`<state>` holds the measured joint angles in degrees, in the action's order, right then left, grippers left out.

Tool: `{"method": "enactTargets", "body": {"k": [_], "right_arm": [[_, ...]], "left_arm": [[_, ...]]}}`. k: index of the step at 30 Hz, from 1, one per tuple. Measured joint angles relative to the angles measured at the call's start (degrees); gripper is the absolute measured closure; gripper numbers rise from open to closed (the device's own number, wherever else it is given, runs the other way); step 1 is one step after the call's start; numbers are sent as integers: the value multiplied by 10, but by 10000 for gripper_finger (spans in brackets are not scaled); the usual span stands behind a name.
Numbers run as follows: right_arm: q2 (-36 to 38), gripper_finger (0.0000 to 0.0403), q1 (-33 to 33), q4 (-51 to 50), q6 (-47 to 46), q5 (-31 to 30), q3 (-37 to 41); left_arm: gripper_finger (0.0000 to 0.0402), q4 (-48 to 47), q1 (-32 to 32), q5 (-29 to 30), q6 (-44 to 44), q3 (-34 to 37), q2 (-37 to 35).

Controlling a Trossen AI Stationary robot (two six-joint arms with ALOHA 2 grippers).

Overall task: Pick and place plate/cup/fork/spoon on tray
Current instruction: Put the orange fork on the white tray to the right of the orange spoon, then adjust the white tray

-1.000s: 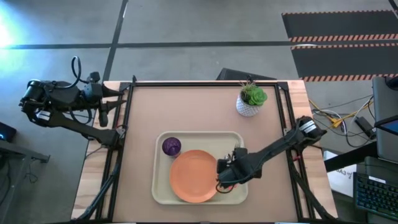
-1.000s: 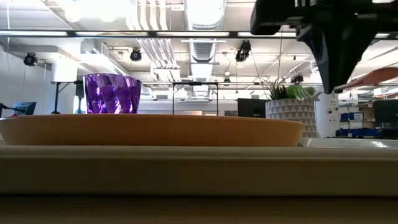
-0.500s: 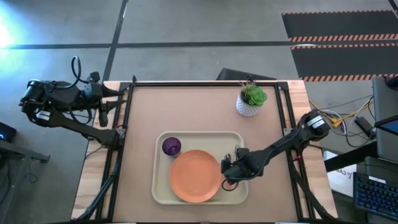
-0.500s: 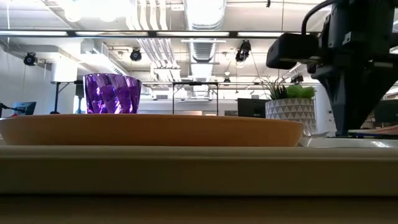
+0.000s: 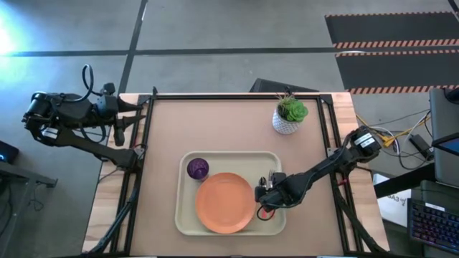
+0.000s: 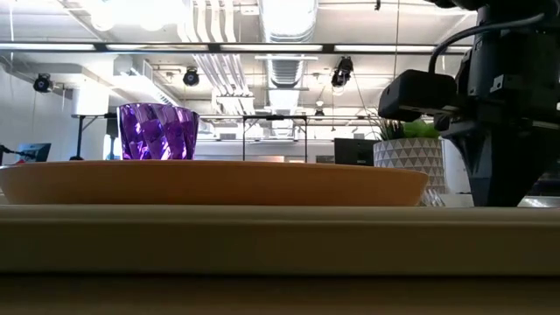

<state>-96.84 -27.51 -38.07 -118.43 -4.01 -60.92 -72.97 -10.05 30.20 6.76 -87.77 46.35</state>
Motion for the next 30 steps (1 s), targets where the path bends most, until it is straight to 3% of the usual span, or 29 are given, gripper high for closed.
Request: {"method": "enactTargets", "body": {"k": [23,27,30], "right_arm": [[2,370,0,-27,25,-3,-27],[11,370,0,-81,28,-60,-61],[25,370,5,-130,68,-156,-106]], "left_arm": [[291,-1,0,0,0,0,0],[291,-11,0,0,1,0,0],[291,-17,0,0,-1,0,0]]}}
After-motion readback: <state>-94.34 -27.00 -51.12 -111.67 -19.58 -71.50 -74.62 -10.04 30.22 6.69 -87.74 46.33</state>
